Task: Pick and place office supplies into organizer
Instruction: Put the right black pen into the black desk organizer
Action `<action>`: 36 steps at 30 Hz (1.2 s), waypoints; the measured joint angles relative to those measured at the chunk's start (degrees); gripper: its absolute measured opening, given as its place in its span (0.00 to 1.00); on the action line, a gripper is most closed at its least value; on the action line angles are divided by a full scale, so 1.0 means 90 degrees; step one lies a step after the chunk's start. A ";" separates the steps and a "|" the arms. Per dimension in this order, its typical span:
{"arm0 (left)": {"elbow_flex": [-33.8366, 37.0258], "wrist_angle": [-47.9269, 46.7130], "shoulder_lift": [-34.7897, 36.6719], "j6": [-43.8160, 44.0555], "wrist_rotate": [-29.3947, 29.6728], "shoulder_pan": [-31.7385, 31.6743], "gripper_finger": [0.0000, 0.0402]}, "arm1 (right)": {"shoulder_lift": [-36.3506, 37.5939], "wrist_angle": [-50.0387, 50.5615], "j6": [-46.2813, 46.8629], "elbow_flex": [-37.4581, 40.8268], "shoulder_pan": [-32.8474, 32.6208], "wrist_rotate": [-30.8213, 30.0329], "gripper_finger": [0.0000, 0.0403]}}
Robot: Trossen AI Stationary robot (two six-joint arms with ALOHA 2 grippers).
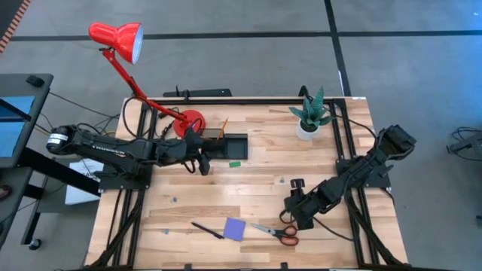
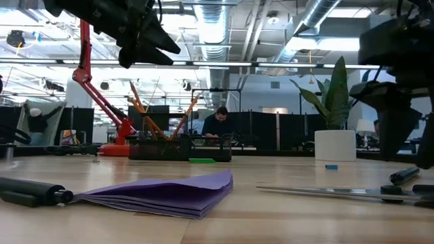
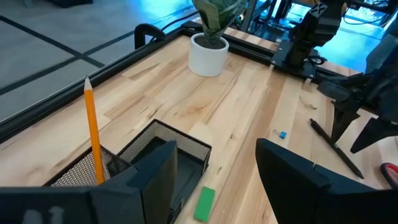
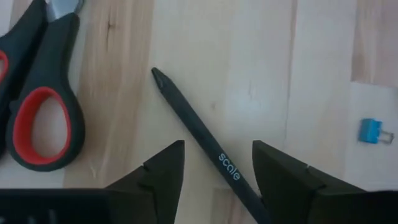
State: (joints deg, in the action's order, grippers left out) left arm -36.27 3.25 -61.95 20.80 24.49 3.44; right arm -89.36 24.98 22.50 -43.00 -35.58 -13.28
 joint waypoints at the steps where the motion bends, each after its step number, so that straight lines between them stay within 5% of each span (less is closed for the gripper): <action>1: 0.0000 -0.0013 0.0000 0.0000 0.0000 0.0000 0.52 | 0.0000 -0.0049 0.0000 0.0043 -0.0027 0.0020 0.44; 7: 0.0000 -0.0046 0.0000 0.0001 0.0000 0.0000 0.52 | 0.0022 -0.0752 -0.0003 0.0589 -0.0257 -0.0088 0.44; 22: 0.0002 -0.0143 0.0000 0.0056 -0.0006 0.0000 0.52 | 0.0015 -0.4744 -0.0055 0.2397 0.0077 -0.0526 0.44; 27: 0.0002 -0.0144 0.0000 0.0056 -0.0027 0.0000 0.52 | 0.0015 -0.5098 -0.0068 0.2628 0.0137 -0.0480 0.42; 36: 0.0002 -0.0139 0.0000 0.0088 -0.0032 0.0000 0.52 | 0.0019 -0.5017 -0.0344 0.2637 0.0315 -0.0245 0.17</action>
State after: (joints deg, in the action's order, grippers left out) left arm -36.25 2.00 -61.95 21.59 24.21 3.44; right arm -89.19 -20.18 19.40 -19.27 -32.74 -15.49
